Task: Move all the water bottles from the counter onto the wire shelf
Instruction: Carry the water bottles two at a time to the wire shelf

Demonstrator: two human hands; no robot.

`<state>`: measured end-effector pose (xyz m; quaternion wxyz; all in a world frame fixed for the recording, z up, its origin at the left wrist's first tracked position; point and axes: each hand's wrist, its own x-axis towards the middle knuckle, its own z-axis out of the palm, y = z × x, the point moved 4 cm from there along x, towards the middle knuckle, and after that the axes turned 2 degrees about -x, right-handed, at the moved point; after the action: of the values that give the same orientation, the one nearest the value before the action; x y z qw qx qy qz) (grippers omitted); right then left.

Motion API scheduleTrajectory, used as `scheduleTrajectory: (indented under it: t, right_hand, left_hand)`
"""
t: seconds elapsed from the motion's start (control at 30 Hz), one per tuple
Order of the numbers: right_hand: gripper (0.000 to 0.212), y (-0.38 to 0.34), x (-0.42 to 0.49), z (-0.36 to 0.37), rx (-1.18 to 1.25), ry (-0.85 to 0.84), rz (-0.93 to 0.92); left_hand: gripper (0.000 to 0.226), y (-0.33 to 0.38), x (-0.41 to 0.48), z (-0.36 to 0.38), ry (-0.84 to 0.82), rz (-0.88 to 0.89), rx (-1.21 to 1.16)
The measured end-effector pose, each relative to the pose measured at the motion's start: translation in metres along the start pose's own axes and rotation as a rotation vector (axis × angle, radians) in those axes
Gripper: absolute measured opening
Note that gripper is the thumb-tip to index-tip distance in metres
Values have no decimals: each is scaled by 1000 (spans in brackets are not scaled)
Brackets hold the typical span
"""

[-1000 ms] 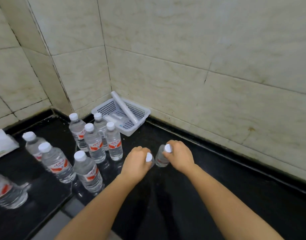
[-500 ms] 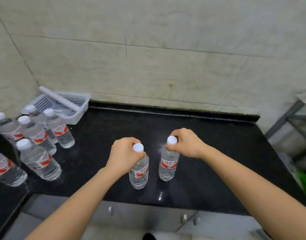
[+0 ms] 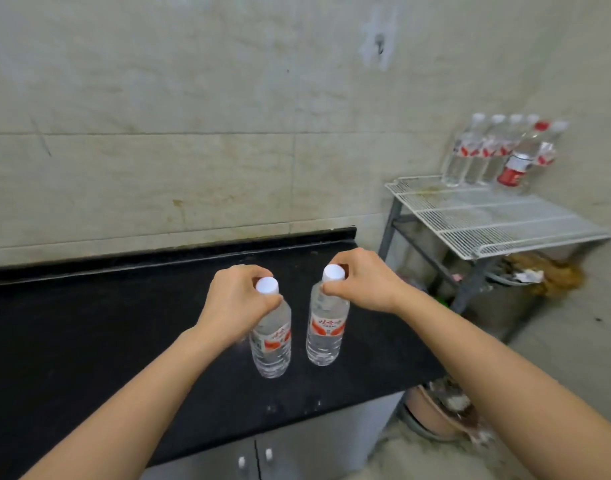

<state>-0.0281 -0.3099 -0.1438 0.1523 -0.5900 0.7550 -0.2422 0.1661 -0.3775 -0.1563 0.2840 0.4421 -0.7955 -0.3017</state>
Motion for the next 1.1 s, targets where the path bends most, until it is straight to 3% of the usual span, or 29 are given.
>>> scheduleTrajectory:
  t: [0.57,0.8,0.97,1.07,1.1]
  right_hand:
    - [21,186,-1,-239,43,321,28]
    - [23,244,40,-311,1,421,-11]
    - [21,292,84,-352,-30,444,0]
    - [16,322,108,-376,-38,436,-7]
    - [16,332,117,-382,-40,432,-12]
  left_hand:
    - [25,253,111,149,9,233,-111]
    - [26,316,189,198,36,331,-235]
    - [43,354,248,240,-7,387,-250]
    - [24,374,279,264,-34,409,-287]
    - [31,380,288,271,-46,413,-279]
